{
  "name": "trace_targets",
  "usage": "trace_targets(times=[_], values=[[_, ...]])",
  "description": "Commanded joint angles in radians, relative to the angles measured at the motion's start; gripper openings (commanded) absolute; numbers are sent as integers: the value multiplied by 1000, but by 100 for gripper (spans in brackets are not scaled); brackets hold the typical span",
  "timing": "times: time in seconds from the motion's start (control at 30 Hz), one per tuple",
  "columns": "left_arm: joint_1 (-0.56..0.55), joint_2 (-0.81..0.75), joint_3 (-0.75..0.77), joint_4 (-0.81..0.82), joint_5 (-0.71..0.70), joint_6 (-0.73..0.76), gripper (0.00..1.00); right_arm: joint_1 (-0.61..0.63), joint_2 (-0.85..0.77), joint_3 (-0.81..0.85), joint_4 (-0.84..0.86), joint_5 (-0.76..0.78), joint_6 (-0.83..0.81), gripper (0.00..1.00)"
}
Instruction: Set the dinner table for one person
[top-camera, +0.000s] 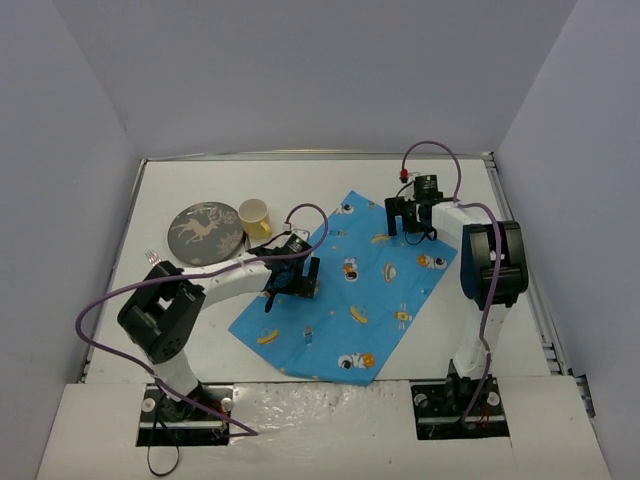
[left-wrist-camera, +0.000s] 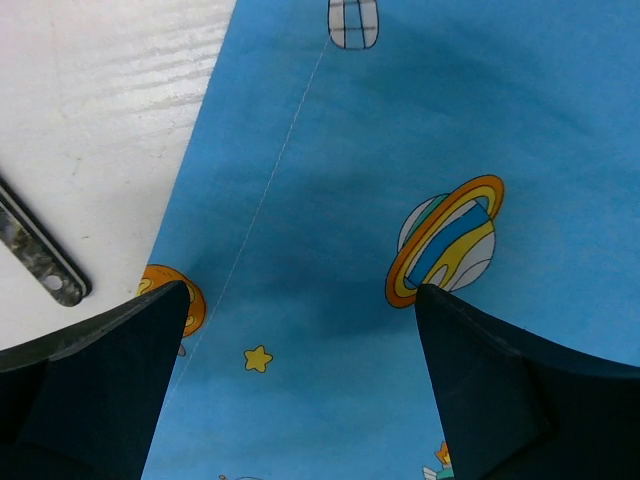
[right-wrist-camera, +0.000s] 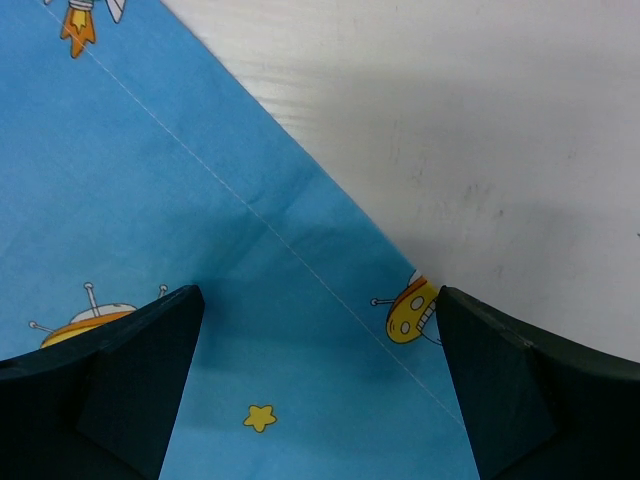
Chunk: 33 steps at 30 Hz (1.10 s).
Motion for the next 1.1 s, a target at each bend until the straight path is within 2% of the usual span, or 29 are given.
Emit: trace_targets(times=[0.0,0.07,0.17,0.2,0.27,0.47,0.53,0.77,1.07], values=[[-4,13,30,33,7,-43,92,20,34,41,-10,26,-40,95],[-4,27,30,36,14,-47,91,30,46,40,-34,42,-43,91],[-4,52,34,42,24,-57,91,38,62,30,-53,37,-34,78],[-4,63,37,45,27,-60,91,38,69,27,-56,38,-32,71],[-4,83,46,47,34,-64,91,38,79,24,-58,53,-31,50],[-4,168,118,46,56,-65,90,24,107,66,-70,90,-39,3],[-4,202,162,44,66,-66,90,15,123,94,-74,98,-47,0],[3,336,324,26,118,-81,89,-25,203,197,-91,127,-86,0],[50,498,515,-5,182,-147,87,-70,359,443,-154,126,-111,0]])
